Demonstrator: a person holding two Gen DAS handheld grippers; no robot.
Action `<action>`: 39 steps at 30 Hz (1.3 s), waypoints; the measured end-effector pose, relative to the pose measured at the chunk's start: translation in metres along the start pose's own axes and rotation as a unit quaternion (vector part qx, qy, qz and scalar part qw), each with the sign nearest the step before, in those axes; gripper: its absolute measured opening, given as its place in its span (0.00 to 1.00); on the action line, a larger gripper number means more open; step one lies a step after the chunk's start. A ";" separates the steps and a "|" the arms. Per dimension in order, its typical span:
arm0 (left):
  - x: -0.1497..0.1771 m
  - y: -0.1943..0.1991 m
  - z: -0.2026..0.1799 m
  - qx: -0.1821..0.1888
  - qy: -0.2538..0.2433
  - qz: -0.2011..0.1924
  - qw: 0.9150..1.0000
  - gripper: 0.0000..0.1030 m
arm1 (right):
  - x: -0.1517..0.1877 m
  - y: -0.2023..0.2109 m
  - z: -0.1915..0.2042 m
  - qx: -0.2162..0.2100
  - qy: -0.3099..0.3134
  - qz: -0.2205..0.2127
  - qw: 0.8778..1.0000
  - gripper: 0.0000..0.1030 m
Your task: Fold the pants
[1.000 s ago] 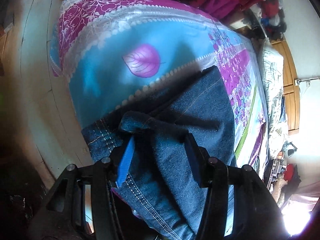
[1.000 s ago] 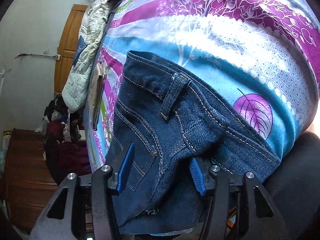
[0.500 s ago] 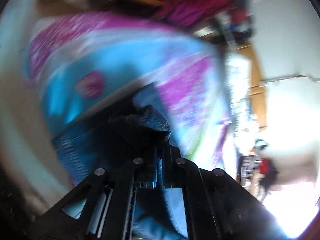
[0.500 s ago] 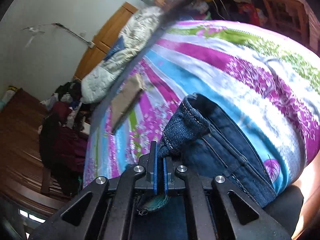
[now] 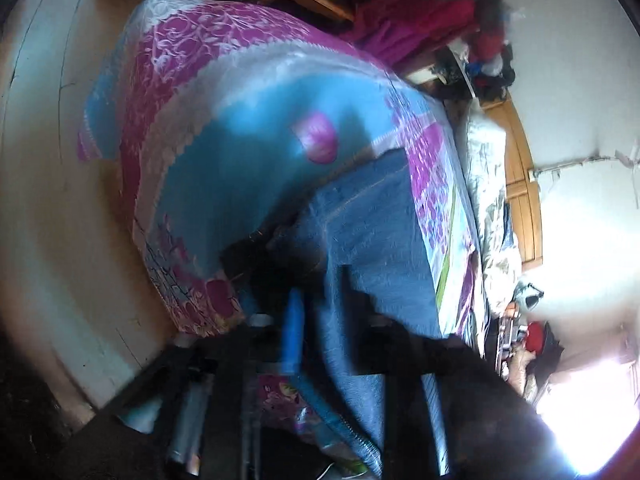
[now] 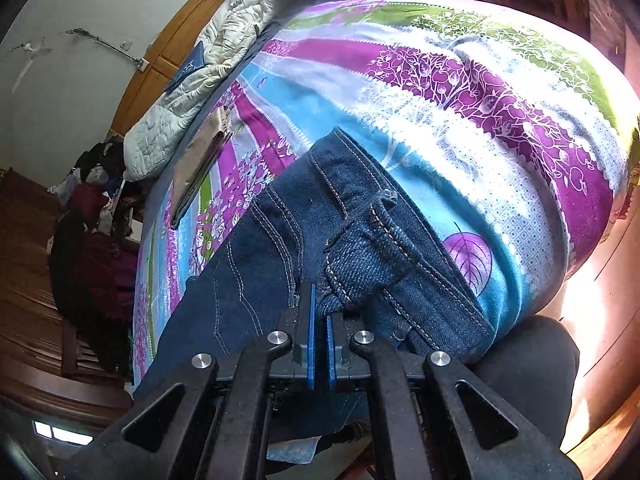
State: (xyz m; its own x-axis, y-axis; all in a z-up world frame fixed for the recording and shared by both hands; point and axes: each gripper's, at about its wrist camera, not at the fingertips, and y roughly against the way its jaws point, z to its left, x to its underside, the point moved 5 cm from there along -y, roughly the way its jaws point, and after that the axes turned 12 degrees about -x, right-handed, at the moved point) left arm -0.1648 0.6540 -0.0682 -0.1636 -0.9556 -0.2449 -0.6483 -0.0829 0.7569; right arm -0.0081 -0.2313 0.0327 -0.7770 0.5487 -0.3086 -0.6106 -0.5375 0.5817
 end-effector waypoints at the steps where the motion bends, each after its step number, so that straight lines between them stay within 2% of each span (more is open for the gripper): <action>1: -0.001 -0.003 0.004 -0.003 0.007 0.000 1.000 0.54 | 0.001 -0.001 -0.002 0.004 -0.001 0.002 1.000 0.06; 3: -0.001 -0.009 0.008 -0.011 0.020 -0.001 1.000 0.53 | 0.003 -0.004 -0.003 0.014 0.003 0.005 1.000 0.06; 4: 0.001 -0.011 0.005 -0.017 0.017 0.000 1.000 0.44 | 0.003 -0.004 -0.002 0.013 0.003 0.004 1.000 0.06; 5: 0.002 -0.014 0.003 -0.040 0.000 -0.004 0.999 0.14 | 0.002 -0.004 0.000 0.009 0.001 0.002 1.000 0.06; 6: -0.002 -0.015 -0.009 -0.052 -0.013 -0.005 0.999 0.04 | 0.001 0.000 0.005 0.001 0.003 -0.002 1.000 0.06; 9: -0.001 -0.006 -0.022 -0.060 -0.038 -0.017 0.997 0.03 | 0.001 0.022 0.021 -0.032 0.019 -0.014 0.999 0.06; 11: -0.002 0.004 -0.024 -0.051 -0.047 -0.030 0.997 0.03 | 0.005 0.042 0.026 -0.046 0.039 -0.028 0.998 0.05; 13: -0.003 0.003 -0.019 -0.050 -0.055 -0.038 0.997 0.03 | 0.015 0.041 0.012 -0.022 0.047 -0.017 0.998 0.04; 14: 0.000 -0.006 -0.014 -0.068 -0.059 -0.030 0.995 0.03 | 0.020 0.034 -0.003 -0.003 0.036 -0.002 0.999 0.04; 16: 0.000 -0.019 -0.007 -0.080 -0.045 -0.019 0.996 0.03 | 0.030 0.022 -0.027 0.021 -0.001 0.019 1.000 0.04; 19: -0.004 -0.008 -0.017 -0.073 -0.038 -0.028 0.996 0.03 | 0.031 0.030 -0.022 0.007 0.015 0.011 1.000 0.04; 21: -0.006 -0.002 -0.021 -0.069 -0.050 -0.030 0.996 0.04 | 0.029 0.032 -0.021 0.013 0.037 0.015 0.999 0.04; 25: -0.001 -0.011 -0.016 -0.094 -0.058 -0.024 0.994 0.04 | 0.037 0.035 -0.022 0.008 0.025 0.013 1.000 0.04; 32: 0.001 -0.010 -0.016 -0.104 -0.059 -0.031 0.992 0.04 | 0.044 0.047 -0.032 0.006 0.026 0.013 1.000 0.04; 34: 0.002 -0.012 -0.016 -0.108 -0.065 -0.031 0.992 0.04 | 0.045 0.038 -0.049 0.028 0.011 0.021 0.999 0.08; 36: 0.001 -0.013 -0.014 -0.106 -0.054 -0.025 0.993 0.06 | 0.046 0.033 -0.069 0.048 -0.014 0.028 0.998 0.21; 38: 0.000 -0.010 -0.012 -0.098 -0.039 -0.022 0.994 0.09 | 0.044 0.041 -0.078 0.060 -0.020 0.015 0.998 0.27; 39: -0.001 -0.006 -0.012 -0.100 -0.038 -0.024 0.994 0.14 | 0.041 0.048 -0.083 0.079 -0.021 0.002 0.997 0.27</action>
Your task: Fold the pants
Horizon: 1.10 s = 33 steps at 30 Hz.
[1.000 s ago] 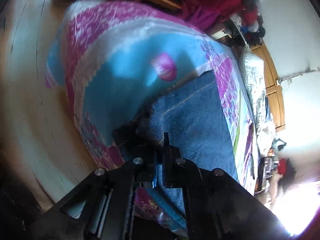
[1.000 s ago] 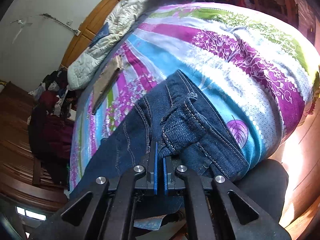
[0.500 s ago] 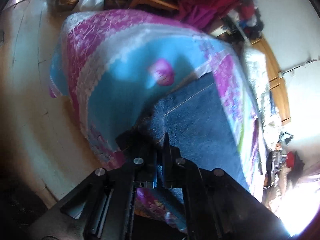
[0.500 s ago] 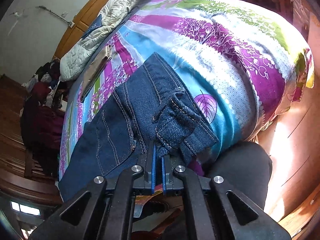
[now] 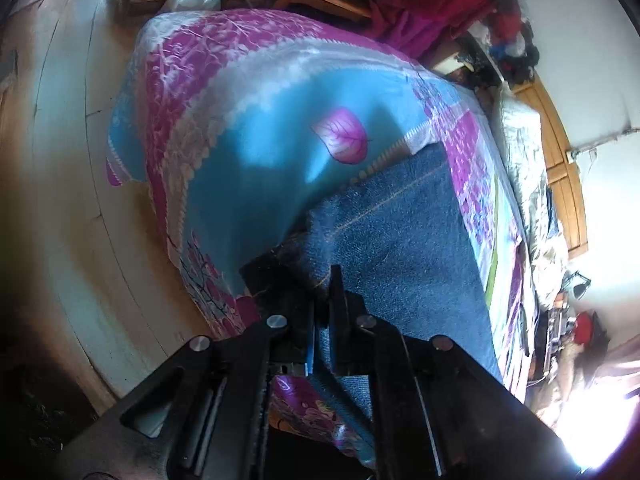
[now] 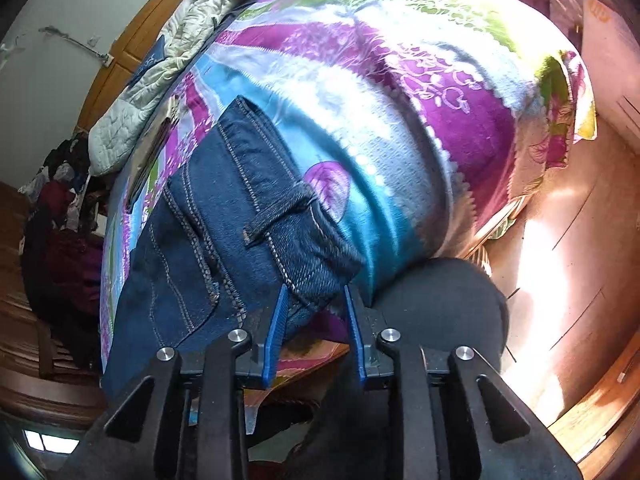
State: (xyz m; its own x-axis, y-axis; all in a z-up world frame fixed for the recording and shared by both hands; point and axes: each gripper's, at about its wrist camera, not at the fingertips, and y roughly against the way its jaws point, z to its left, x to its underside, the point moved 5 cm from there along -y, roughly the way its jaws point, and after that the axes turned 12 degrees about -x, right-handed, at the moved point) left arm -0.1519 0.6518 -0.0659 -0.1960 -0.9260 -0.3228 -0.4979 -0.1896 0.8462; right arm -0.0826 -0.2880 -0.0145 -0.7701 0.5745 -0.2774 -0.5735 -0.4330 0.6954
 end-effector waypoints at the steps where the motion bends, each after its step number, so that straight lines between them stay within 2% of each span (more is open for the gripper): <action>1: -0.001 0.005 0.003 -0.013 -0.002 -0.010 1.000 0.16 | -0.002 0.007 -0.006 0.019 -0.003 -0.014 1.000 0.28; 3: -0.002 0.015 0.009 -0.026 -0.006 -0.031 0.999 0.21 | -0.012 0.026 -0.023 0.051 -0.021 -0.042 0.998 0.32; 5: -0.003 0.023 0.014 -0.032 0.000 -0.048 0.998 0.21 | -0.024 0.041 -0.018 0.060 0.006 -0.070 0.996 0.32; 6: -0.003 0.029 0.017 -0.047 0.004 -0.063 0.997 0.18 | -0.032 0.044 -0.002 0.058 0.039 -0.082 0.994 0.32; 8: -0.005 0.043 0.021 -0.076 0.015 -0.103 0.992 0.17 | -0.041 0.036 0.045 0.023 0.109 -0.083 0.990 0.32; 10: -0.009 0.060 0.024 -0.081 0.040 -0.143 0.986 0.17 | -0.042 0.007 0.105 -0.022 0.186 -0.058 0.981 0.32; 12: -0.009 0.078 0.016 -0.067 0.051 -0.179 0.980 0.19 | -0.032 -0.042 0.166 -0.064 0.250 0.004 0.966 0.32; 13: -0.006 0.084 0.007 -0.063 0.036 -0.186 0.980 0.19 | -0.021 -0.070 0.192 -0.071 0.276 0.035 0.958 0.32; 15: 0.006 0.089 -0.019 -0.062 -0.022 -0.186 0.980 0.19 | -0.002 -0.127 0.231 -0.079 0.322 0.078 0.940 0.29; 17: 0.025 0.090 -0.047 -0.055 -0.083 -0.182 0.978 0.21 | 0.010 -0.183 0.254 -0.077 0.354 0.114 0.925 0.26; 19: 0.043 0.086 -0.066 -0.031 -0.119 -0.167 0.978 0.29 | 0.011 -0.233 0.253 -0.050 0.372 0.137 0.917 0.19; 20: 0.056 0.081 -0.076 -0.012 -0.137 -0.153 0.979 0.38 | 0.006 -0.255 0.241 -0.019 0.380 0.139 0.914 0.00; 21: 0.060 0.077 -0.079 -0.002 -0.147 -0.144 0.979 0.45 | -0.002 -0.268 0.225 -0.012 0.374 0.142 0.916 0.00; 22: 0.068 0.069 -0.086 0.011 -0.162 -0.132 0.978 0.48 | -0.014 -0.267 0.217 -0.046 0.347 0.123 0.929 0.00; 23: 0.075 0.058 -0.090 0.015 -0.178 -0.119 0.977 0.49 | -0.026 -0.263 0.210 -0.040 0.311 0.108 0.943 0.00; 24: 0.080 0.045 -0.092 0.004 -0.192 -0.109 0.975 0.49 | -0.034 -0.257 0.206 -0.021 0.284 0.088 0.955 0.00; 25: 0.081 0.032 -0.091 -0.007 -0.199 -0.097 0.975 0.48 | -0.038 -0.248 0.208 0.006 0.276 0.065 0.959 0.00; 26: 0.082 0.022 -0.092 -0.008 -0.202 -0.084 0.976 0.48 | -0.038 -0.236 0.218 0.008 0.281 0.040 0.959 0.04; 27: 0.083 0.012 -0.090 -0.009 -0.202 -0.074 0.977 0.47 | -0.033 -0.227 0.232 -0.015 0.290 0.029 0.956 0.07; 29: 0.083 -0.003 -0.083 -0.011 -0.190 -0.066 0.979 0.47 | -0.012 -0.222 0.263 -0.062 0.327 0.038 0.942 0.07; 31: 0.083 -0.002 -0.078 0.011 -0.171 -0.080 0.982 0.48 | 0.015 -0.237 0.287 -0.089 0.373 0.073 0.921 0.07; 33: 0.082 0.000 -0.071 0.031 -0.155 -0.079 0.984 0.48 | 0.036 -0.265 0.295 -0.084 0.395 0.112 0.908 0.07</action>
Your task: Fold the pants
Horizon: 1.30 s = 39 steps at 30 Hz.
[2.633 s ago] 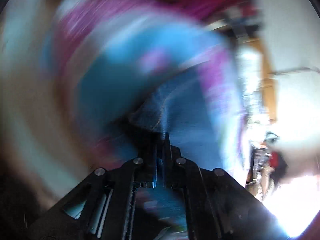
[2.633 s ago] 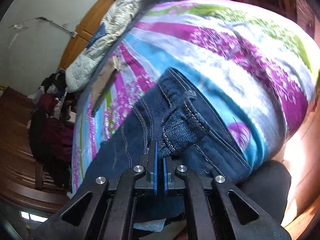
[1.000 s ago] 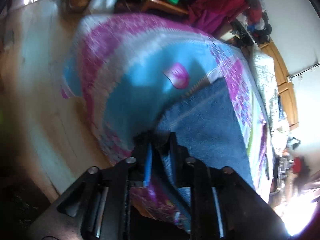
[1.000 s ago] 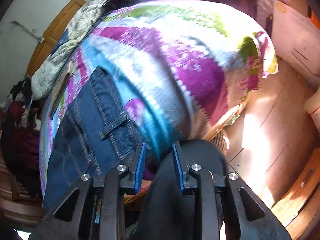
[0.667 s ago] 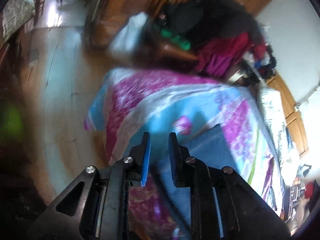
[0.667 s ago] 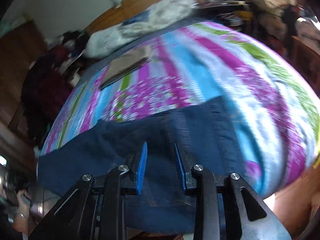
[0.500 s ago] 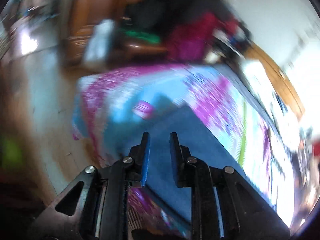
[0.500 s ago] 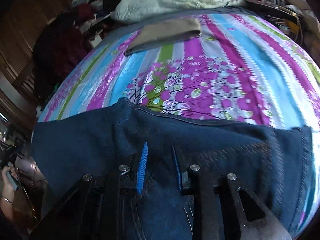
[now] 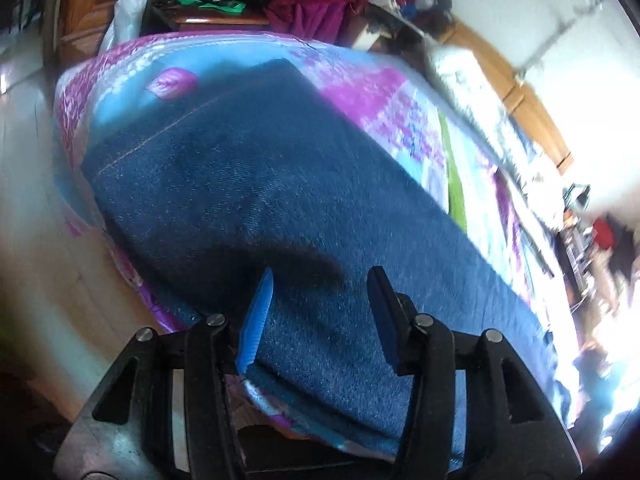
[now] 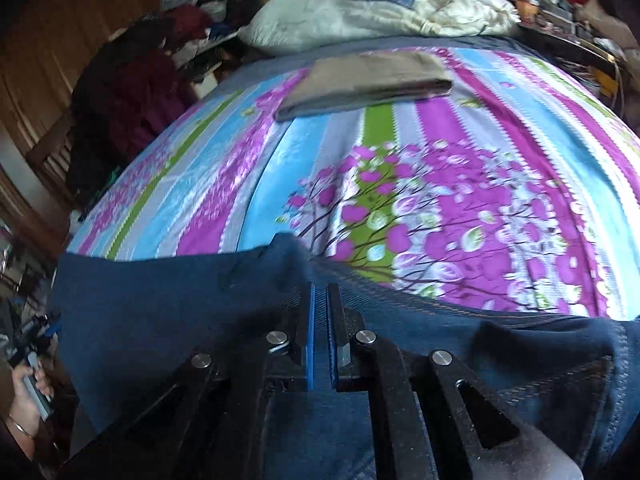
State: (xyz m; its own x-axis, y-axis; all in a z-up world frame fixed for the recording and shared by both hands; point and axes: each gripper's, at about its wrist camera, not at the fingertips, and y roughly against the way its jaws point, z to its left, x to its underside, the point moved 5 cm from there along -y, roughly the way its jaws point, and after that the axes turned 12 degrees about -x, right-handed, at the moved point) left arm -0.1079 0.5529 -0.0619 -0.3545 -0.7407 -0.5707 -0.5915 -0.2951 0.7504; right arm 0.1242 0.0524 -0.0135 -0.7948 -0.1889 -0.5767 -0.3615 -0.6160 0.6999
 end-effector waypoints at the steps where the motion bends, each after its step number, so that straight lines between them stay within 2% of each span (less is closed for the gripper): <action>1: 0.000 0.001 0.003 0.009 0.006 -0.002 1.000 0.48 | 0.005 -0.019 -0.001 -0.004 -0.001 0.032 0.999 0.07; 2: 0.000 0.003 0.004 0.013 0.009 -0.003 1.000 0.48 | 0.009 -0.032 -0.003 0.004 0.000 0.053 0.999 0.04; 3: 0.000 0.006 0.008 0.014 0.011 -0.004 1.000 0.48 | 0.009 -0.037 -0.006 0.017 0.005 0.054 0.998 0.00; 4: 0.002 0.011 0.011 0.023 0.013 -0.003 1.000 0.48 | 0.005 -0.036 -0.008 0.025 0.004 0.051 0.998 0.00; 5: -0.001 0.016 0.020 0.016 0.017 -0.010 1.000 0.48 | 0.001 -0.032 -0.008 0.050 0.003 0.045 0.998 0.00; 6: -0.002 0.019 0.026 0.009 0.021 -0.015 1.000 0.48 | -0.005 -0.025 -0.008 0.110 0.015 0.032 0.993 0.00; 7: -0.004 0.027 0.041 -0.003 0.036 -0.027 0.999 0.48 | -0.010 -0.020 -0.005 0.174 0.033 0.024 0.984 0.09; 8: -0.005 0.033 0.057 -0.005 0.057 -0.038 0.998 0.48 | -0.013 -0.013 0.002 0.192 0.046 0.012 0.980 0.17; 10: -0.004 0.039 0.090 -0.004 0.113 -0.052 0.992 0.49 | -0.017 -0.004 0.025 0.134 0.049 -0.011 0.990 0.17; 13: 0.008 0.037 0.126 0.011 0.164 -0.045 0.985 0.49 | -0.012 -0.005 0.066 0.081 0.080 0.000 0.994 0.21; 17: 0.017 0.022 0.109 0.015 0.113 -0.034 0.993 0.49 | -0.004 -0.041 0.138 0.026 0.136 0.039 0.990 0.21; 20: 0.016 0.003 0.099 0.025 0.126 -0.037 0.991 0.49 | 0.004 -0.066 0.190 -0.026 0.173 0.066 0.982 0.22; 24: 0.010 0.002 0.106 0.056 0.160 -0.062 0.984 0.49 | 0.001 -0.106 0.258 -0.084 0.256 0.107 0.957 0.25; 26: 0.006 0.005 0.108 0.064 0.165 -0.071 0.982 0.49 | -0.006 -0.128 0.296 -0.109 0.305 0.124 0.938 0.33; 28: 0.001 0.007 0.105 0.078 0.164 -0.079 0.980 0.49 | -0.017 -0.158 0.335 -0.138 0.340 0.145 0.919 0.36; 33: -0.011 0.005 0.105 0.098 0.171 -0.092 0.976 0.49 | -0.037 -0.243 0.428 -0.228 0.350 0.213 0.883 0.52; 35: -0.012 0.003 0.109 0.106 0.189 -0.095 0.972 0.49 | -0.039 -0.276 0.465 -0.267 0.351 0.235 0.866 0.55; 39: -0.015 0.005 0.107 0.112 0.180 -0.101 0.972 0.48 | -0.037 -0.337 0.524 -0.291 0.369 0.269 0.841 0.55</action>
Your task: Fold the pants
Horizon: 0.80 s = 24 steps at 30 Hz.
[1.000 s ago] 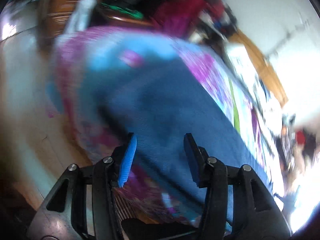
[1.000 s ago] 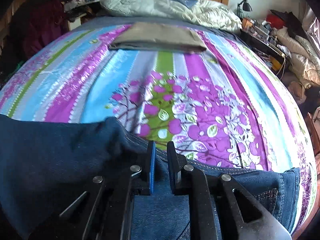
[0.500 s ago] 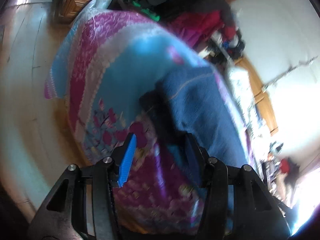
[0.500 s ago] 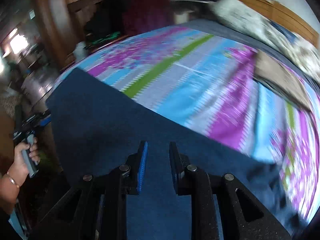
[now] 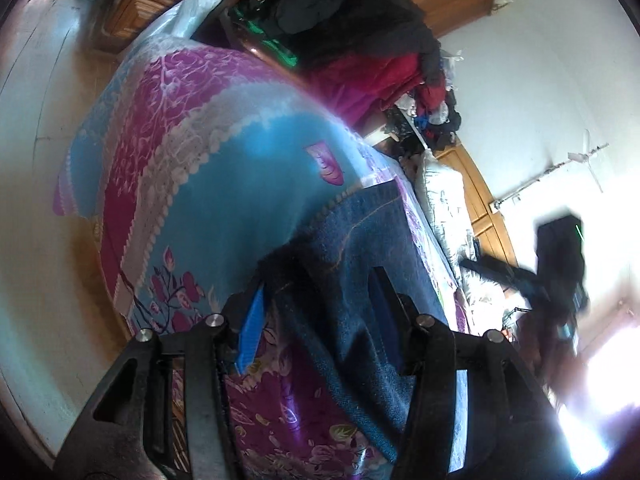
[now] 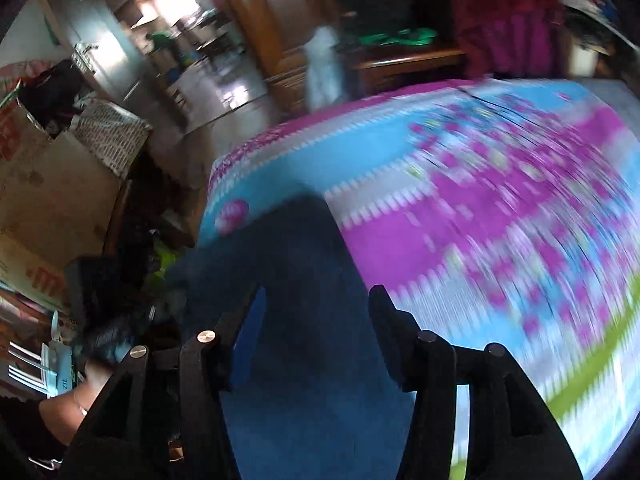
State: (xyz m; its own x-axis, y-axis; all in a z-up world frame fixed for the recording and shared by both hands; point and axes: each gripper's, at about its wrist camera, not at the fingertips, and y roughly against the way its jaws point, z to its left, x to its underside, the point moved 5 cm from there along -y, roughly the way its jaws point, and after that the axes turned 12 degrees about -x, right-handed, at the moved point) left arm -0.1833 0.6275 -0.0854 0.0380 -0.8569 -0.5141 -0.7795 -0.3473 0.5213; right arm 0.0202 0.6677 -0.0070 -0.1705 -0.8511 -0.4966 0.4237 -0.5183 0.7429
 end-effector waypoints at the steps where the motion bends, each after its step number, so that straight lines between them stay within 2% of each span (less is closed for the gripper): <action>1: 0.000 0.001 -0.003 -0.003 -0.012 -0.002 1.000 0.48 | -0.012 -0.013 -0.003 -0.002 0.006 0.008 1.000 0.55; 5: -0.003 0.002 -0.011 -0.008 -0.028 -0.011 1.000 0.45 | -0.043 -0.057 -0.019 -0.014 0.003 0.032 0.999 0.55; 8: -0.004 0.002 -0.010 -0.019 -0.035 -0.023 0.999 0.32 | -0.044 -0.083 -0.030 -0.041 -0.012 0.059 0.997 0.56; 10: -0.005 0.003 -0.007 -0.021 -0.032 -0.025 0.999 0.26 | -0.043 -0.088 -0.032 -0.056 -0.010 0.051 0.997 0.58; 11: -0.005 0.002 -0.005 -0.021 -0.033 -0.023 0.999 0.25 | -0.042 -0.090 -0.033 -0.069 -0.008 0.047 0.996 0.37; 12: -0.005 0.002 -0.005 -0.022 -0.038 -0.023 0.999 0.25 | -0.040 -0.091 -0.031 -0.087 -0.003 0.051 0.995 0.28; 14: -0.005 0.002 -0.007 -0.028 -0.051 -0.025 0.998 0.24 | -0.038 -0.089 -0.023 -0.069 0.036 0.046 0.996 0.25; 19: -0.008 0.003 -0.011 -0.036 -0.060 -0.035 0.997 0.17 | -0.037 -0.069 -0.002 -0.057 0.068 0.013 0.996 0.21; 23: -0.009 0.018 -0.033 -0.060 -0.100 -0.059 0.991 0.14 | -0.020 -0.022 0.024 -0.053 0.072 -0.026 0.996 0.20; 24: -0.010 0.023 -0.041 -0.054 -0.109 -0.066 0.990 0.14 | -0.013 -0.003 0.028 -0.057 0.061 -0.044 0.996 0.20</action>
State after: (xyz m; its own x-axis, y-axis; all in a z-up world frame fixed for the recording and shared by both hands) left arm -0.1761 0.6117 -0.0401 -0.0098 -0.7033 -0.7108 -0.7046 -0.4995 0.5040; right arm -0.0032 0.6779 0.0099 -0.1046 -0.7832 -0.6129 0.5107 -0.5711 0.6427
